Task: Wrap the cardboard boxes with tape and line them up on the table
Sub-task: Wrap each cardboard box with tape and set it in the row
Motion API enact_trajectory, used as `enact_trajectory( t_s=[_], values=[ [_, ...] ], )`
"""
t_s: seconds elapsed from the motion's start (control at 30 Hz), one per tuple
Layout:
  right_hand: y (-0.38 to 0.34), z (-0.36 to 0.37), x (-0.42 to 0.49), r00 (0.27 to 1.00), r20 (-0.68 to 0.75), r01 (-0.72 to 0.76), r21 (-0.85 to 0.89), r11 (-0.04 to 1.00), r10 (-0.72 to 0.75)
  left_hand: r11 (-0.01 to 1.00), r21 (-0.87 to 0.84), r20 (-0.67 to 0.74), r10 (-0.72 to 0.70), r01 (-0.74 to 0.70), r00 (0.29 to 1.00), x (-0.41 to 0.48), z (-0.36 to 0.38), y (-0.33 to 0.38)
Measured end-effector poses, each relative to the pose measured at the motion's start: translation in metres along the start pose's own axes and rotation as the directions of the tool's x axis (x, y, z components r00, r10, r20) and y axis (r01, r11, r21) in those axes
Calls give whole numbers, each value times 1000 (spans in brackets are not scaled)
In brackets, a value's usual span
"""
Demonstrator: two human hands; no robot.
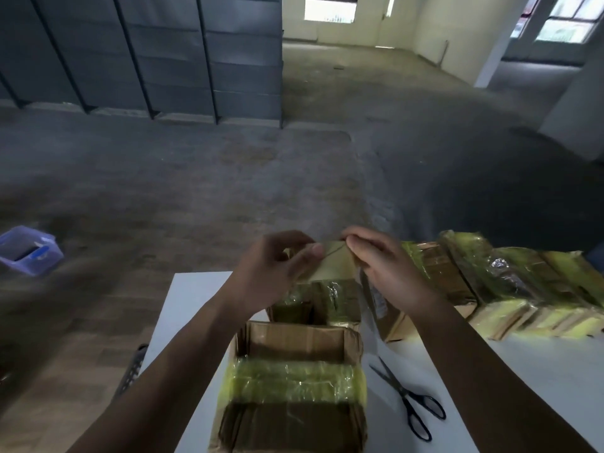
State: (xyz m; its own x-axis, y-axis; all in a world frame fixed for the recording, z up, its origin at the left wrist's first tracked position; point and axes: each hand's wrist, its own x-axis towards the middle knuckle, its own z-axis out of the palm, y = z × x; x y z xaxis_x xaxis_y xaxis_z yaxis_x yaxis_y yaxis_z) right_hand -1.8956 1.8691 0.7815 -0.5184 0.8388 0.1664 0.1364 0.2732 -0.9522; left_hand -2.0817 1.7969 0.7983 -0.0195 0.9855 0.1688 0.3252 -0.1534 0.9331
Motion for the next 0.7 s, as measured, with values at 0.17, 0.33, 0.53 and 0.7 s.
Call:
enact_trajectory(
  t_s=[0.17,0.33,0.53,0.7],
  values=[
    [-36,8,8,997,0,74,137,988,-75,972,-205,-47,103,-111,994,6,-21,22],
    [-74,10,9,975,-155,188,199,962,-158,935,-282,56,239,-214,969,7,-42,47],
    [-98,11,4,953,-188,256,83,963,-237,910,-183,31,383,-372,923,12,-53,57],
    [-112,5,3,948,-193,273,92,958,-251,838,-22,12,546,-545,838,17,-53,70]
  ],
)
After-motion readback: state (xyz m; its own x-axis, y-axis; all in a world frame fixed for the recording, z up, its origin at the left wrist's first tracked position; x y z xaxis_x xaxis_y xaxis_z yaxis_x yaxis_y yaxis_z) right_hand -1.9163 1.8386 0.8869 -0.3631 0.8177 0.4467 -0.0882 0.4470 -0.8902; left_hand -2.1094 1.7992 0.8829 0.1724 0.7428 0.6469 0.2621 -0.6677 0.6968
